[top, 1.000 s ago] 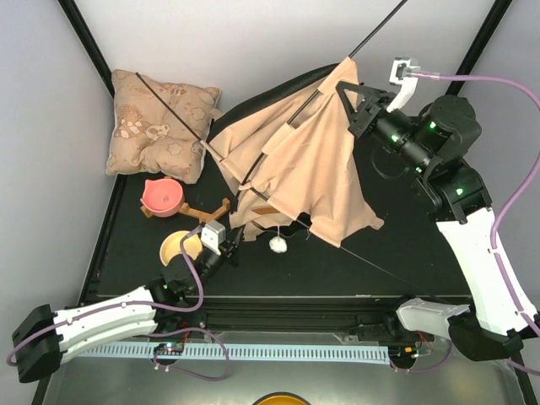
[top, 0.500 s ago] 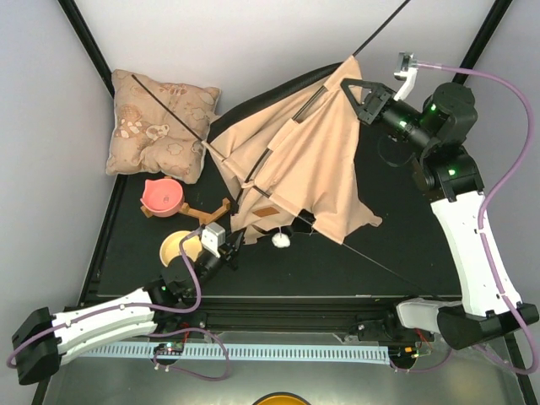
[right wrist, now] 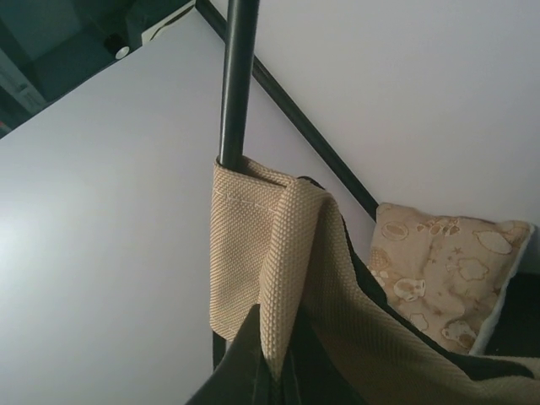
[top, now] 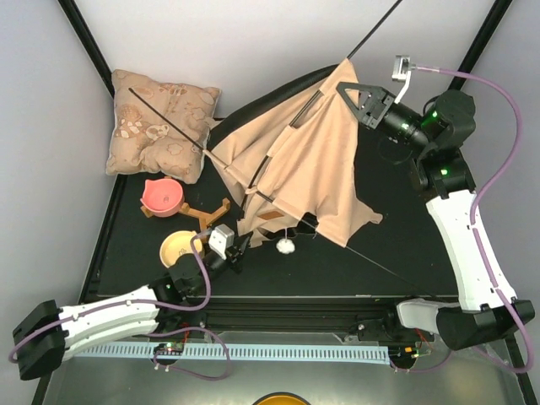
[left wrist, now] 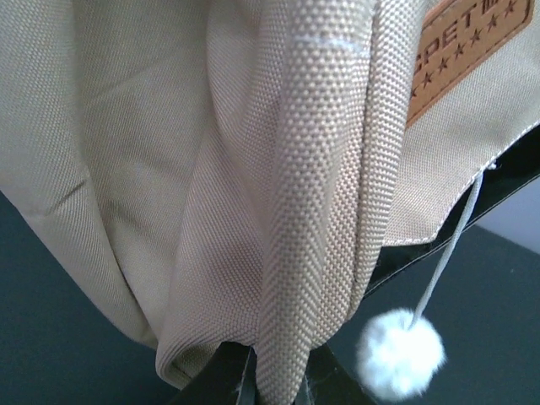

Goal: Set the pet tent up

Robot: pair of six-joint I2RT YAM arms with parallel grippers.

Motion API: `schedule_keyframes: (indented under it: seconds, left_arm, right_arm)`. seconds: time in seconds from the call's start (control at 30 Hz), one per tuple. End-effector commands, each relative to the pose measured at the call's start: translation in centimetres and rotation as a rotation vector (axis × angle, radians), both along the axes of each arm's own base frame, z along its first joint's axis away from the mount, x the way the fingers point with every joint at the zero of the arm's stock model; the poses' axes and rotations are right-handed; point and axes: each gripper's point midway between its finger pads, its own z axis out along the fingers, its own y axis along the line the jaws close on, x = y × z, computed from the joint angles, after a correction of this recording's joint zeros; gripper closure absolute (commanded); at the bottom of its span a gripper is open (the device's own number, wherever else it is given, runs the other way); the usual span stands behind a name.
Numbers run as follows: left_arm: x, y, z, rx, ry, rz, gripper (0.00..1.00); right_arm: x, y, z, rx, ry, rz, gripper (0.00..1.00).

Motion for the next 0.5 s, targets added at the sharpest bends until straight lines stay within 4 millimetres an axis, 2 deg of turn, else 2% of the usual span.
schedule_keyframes:
  seconds: [0.0, 0.1, 0.2, 0.3, 0.47]
  left_arm:
    - [-0.2, 0.0, -7.2, 0.165, 0.175, -0.004, 0.98]
    - [-0.1, -0.5, -8.1, 0.179, 0.188, -0.011, 0.98]
    - [-0.1, -1.2, -9.0, 0.208, 0.203, -0.028, 0.99]
    - [0.0, -2.2, -9.6, 0.245, 0.222, -0.044, 0.98]
    - [0.1, -3.6, -9.7, 0.275, 0.225, -0.066, 0.99]
  right_arm:
    - [-3.7, -1.7, 5.3, 0.042, -0.22, -0.045, 0.99]
    - [-6.5, -0.7, 6.1, -0.007, -0.274, 0.062, 0.99]
    - [-7.7, -0.3, 5.1, -0.06, -0.271, 0.098, 0.99]
    - [-7.8, 0.2, 2.7, -0.102, -0.23, 0.125, 0.99]
    - [-7.8, 0.9, -1.6, -0.154, -0.177, 0.156, 0.99]
